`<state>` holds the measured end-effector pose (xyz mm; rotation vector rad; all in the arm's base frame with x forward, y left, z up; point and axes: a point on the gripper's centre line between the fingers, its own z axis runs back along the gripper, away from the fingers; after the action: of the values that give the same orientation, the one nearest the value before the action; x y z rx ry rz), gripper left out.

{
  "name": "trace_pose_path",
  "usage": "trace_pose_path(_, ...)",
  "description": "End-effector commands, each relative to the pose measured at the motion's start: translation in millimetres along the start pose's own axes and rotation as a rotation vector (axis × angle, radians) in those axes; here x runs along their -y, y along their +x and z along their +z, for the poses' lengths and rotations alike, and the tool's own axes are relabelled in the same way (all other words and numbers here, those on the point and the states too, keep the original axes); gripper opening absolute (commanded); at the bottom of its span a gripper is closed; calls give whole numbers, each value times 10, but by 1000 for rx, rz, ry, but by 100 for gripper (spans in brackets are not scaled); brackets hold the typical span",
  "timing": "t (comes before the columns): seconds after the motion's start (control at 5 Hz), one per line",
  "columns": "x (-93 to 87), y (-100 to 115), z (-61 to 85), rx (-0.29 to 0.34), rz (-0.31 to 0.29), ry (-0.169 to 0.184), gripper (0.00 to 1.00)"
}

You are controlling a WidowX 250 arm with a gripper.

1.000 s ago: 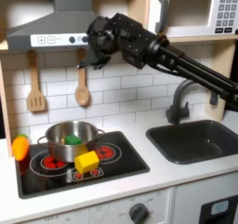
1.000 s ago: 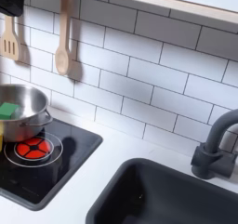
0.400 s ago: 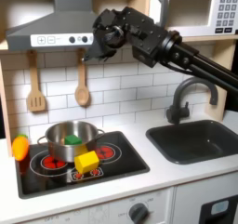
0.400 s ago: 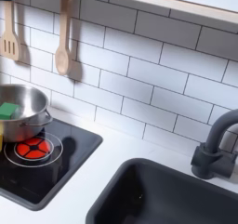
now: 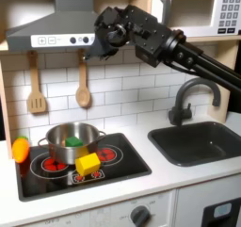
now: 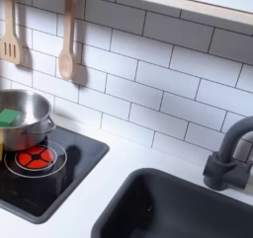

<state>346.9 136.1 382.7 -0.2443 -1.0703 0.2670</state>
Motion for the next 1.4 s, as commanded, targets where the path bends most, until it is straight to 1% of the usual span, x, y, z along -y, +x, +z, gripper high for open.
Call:
trace_pose_path(0.0, -11, 113, -105, 16, 16, -9, 0)
trace_pose_path(0.2, -31, 161, -164, 17, 18, -10, 0)
trace_pose_path(0.4, -31, 194, -179, 25, 33, -12, 0)
trace_pose_path(0.6, 3, 237, -178, 31, 46, -23, 0)
trace_pose_path(0.8, 5, 278, -209, 31, 49, -16, 0)
trace_pose_path(1.0, 31, 300, -301, 17, 36, -13, 0)
trace_pose_path(1.2, 19, 322, -399, -1, 38, -10, 0)
